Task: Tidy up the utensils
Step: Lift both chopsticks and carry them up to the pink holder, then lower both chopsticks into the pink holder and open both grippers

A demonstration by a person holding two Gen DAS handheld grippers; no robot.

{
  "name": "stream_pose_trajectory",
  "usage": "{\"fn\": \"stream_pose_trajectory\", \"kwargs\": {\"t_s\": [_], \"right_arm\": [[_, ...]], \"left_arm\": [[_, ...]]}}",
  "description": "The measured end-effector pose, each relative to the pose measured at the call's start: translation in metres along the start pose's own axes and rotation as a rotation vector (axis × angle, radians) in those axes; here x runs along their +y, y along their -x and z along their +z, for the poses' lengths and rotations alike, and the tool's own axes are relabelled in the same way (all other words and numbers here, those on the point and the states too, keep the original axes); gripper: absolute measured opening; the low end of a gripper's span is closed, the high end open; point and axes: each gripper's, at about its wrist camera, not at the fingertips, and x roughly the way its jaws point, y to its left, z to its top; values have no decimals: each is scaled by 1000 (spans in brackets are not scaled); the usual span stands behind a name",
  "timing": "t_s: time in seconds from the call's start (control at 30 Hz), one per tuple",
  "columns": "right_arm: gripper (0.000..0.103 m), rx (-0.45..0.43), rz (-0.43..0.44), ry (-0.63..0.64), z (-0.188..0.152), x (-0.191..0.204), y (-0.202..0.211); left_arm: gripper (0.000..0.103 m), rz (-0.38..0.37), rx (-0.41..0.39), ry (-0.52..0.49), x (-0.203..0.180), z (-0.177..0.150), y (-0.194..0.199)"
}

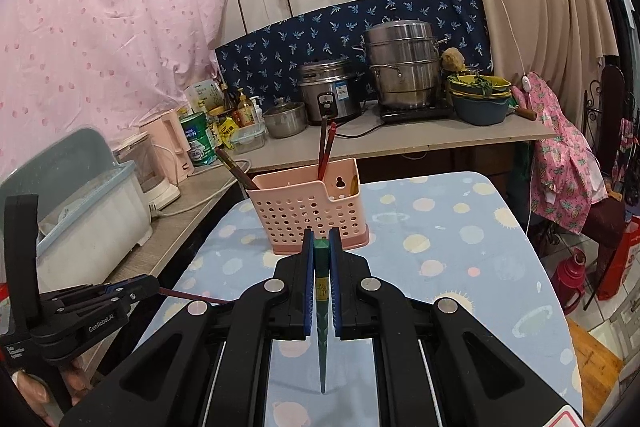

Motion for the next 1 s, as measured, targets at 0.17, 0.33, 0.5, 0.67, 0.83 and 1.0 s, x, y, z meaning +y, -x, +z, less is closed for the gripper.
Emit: {"fn": "stream_pose_trajectory", "kwargs": {"t_s": [0.17, 0.33, 0.5, 0.67, 0.83, 1.0], "right_arm": [[7, -12, 14, -15, 12, -1, -3], [7, -43, 28, -26, 34, -2, -8], [7, -77, 51, -57, 63, -6, -17], [7, -109, 60, -62, 92, -3, -30], [7, -133, 71, -71, 118, -2, -46], [7, -167, 80, -83, 152, 0, -63]], "left_arm": [[7, -7, -23, 11, 2, 20, 2], [7, -23, -60, 15, 0, 49, 7], [7, -32, -111, 23, -3, 81, 12], [7, -26, -164, 28, -4, 118, 12], [7, -26, -213, 36, -7, 153, 12], [7, -36, -263, 44, -9, 193, 8]]}}
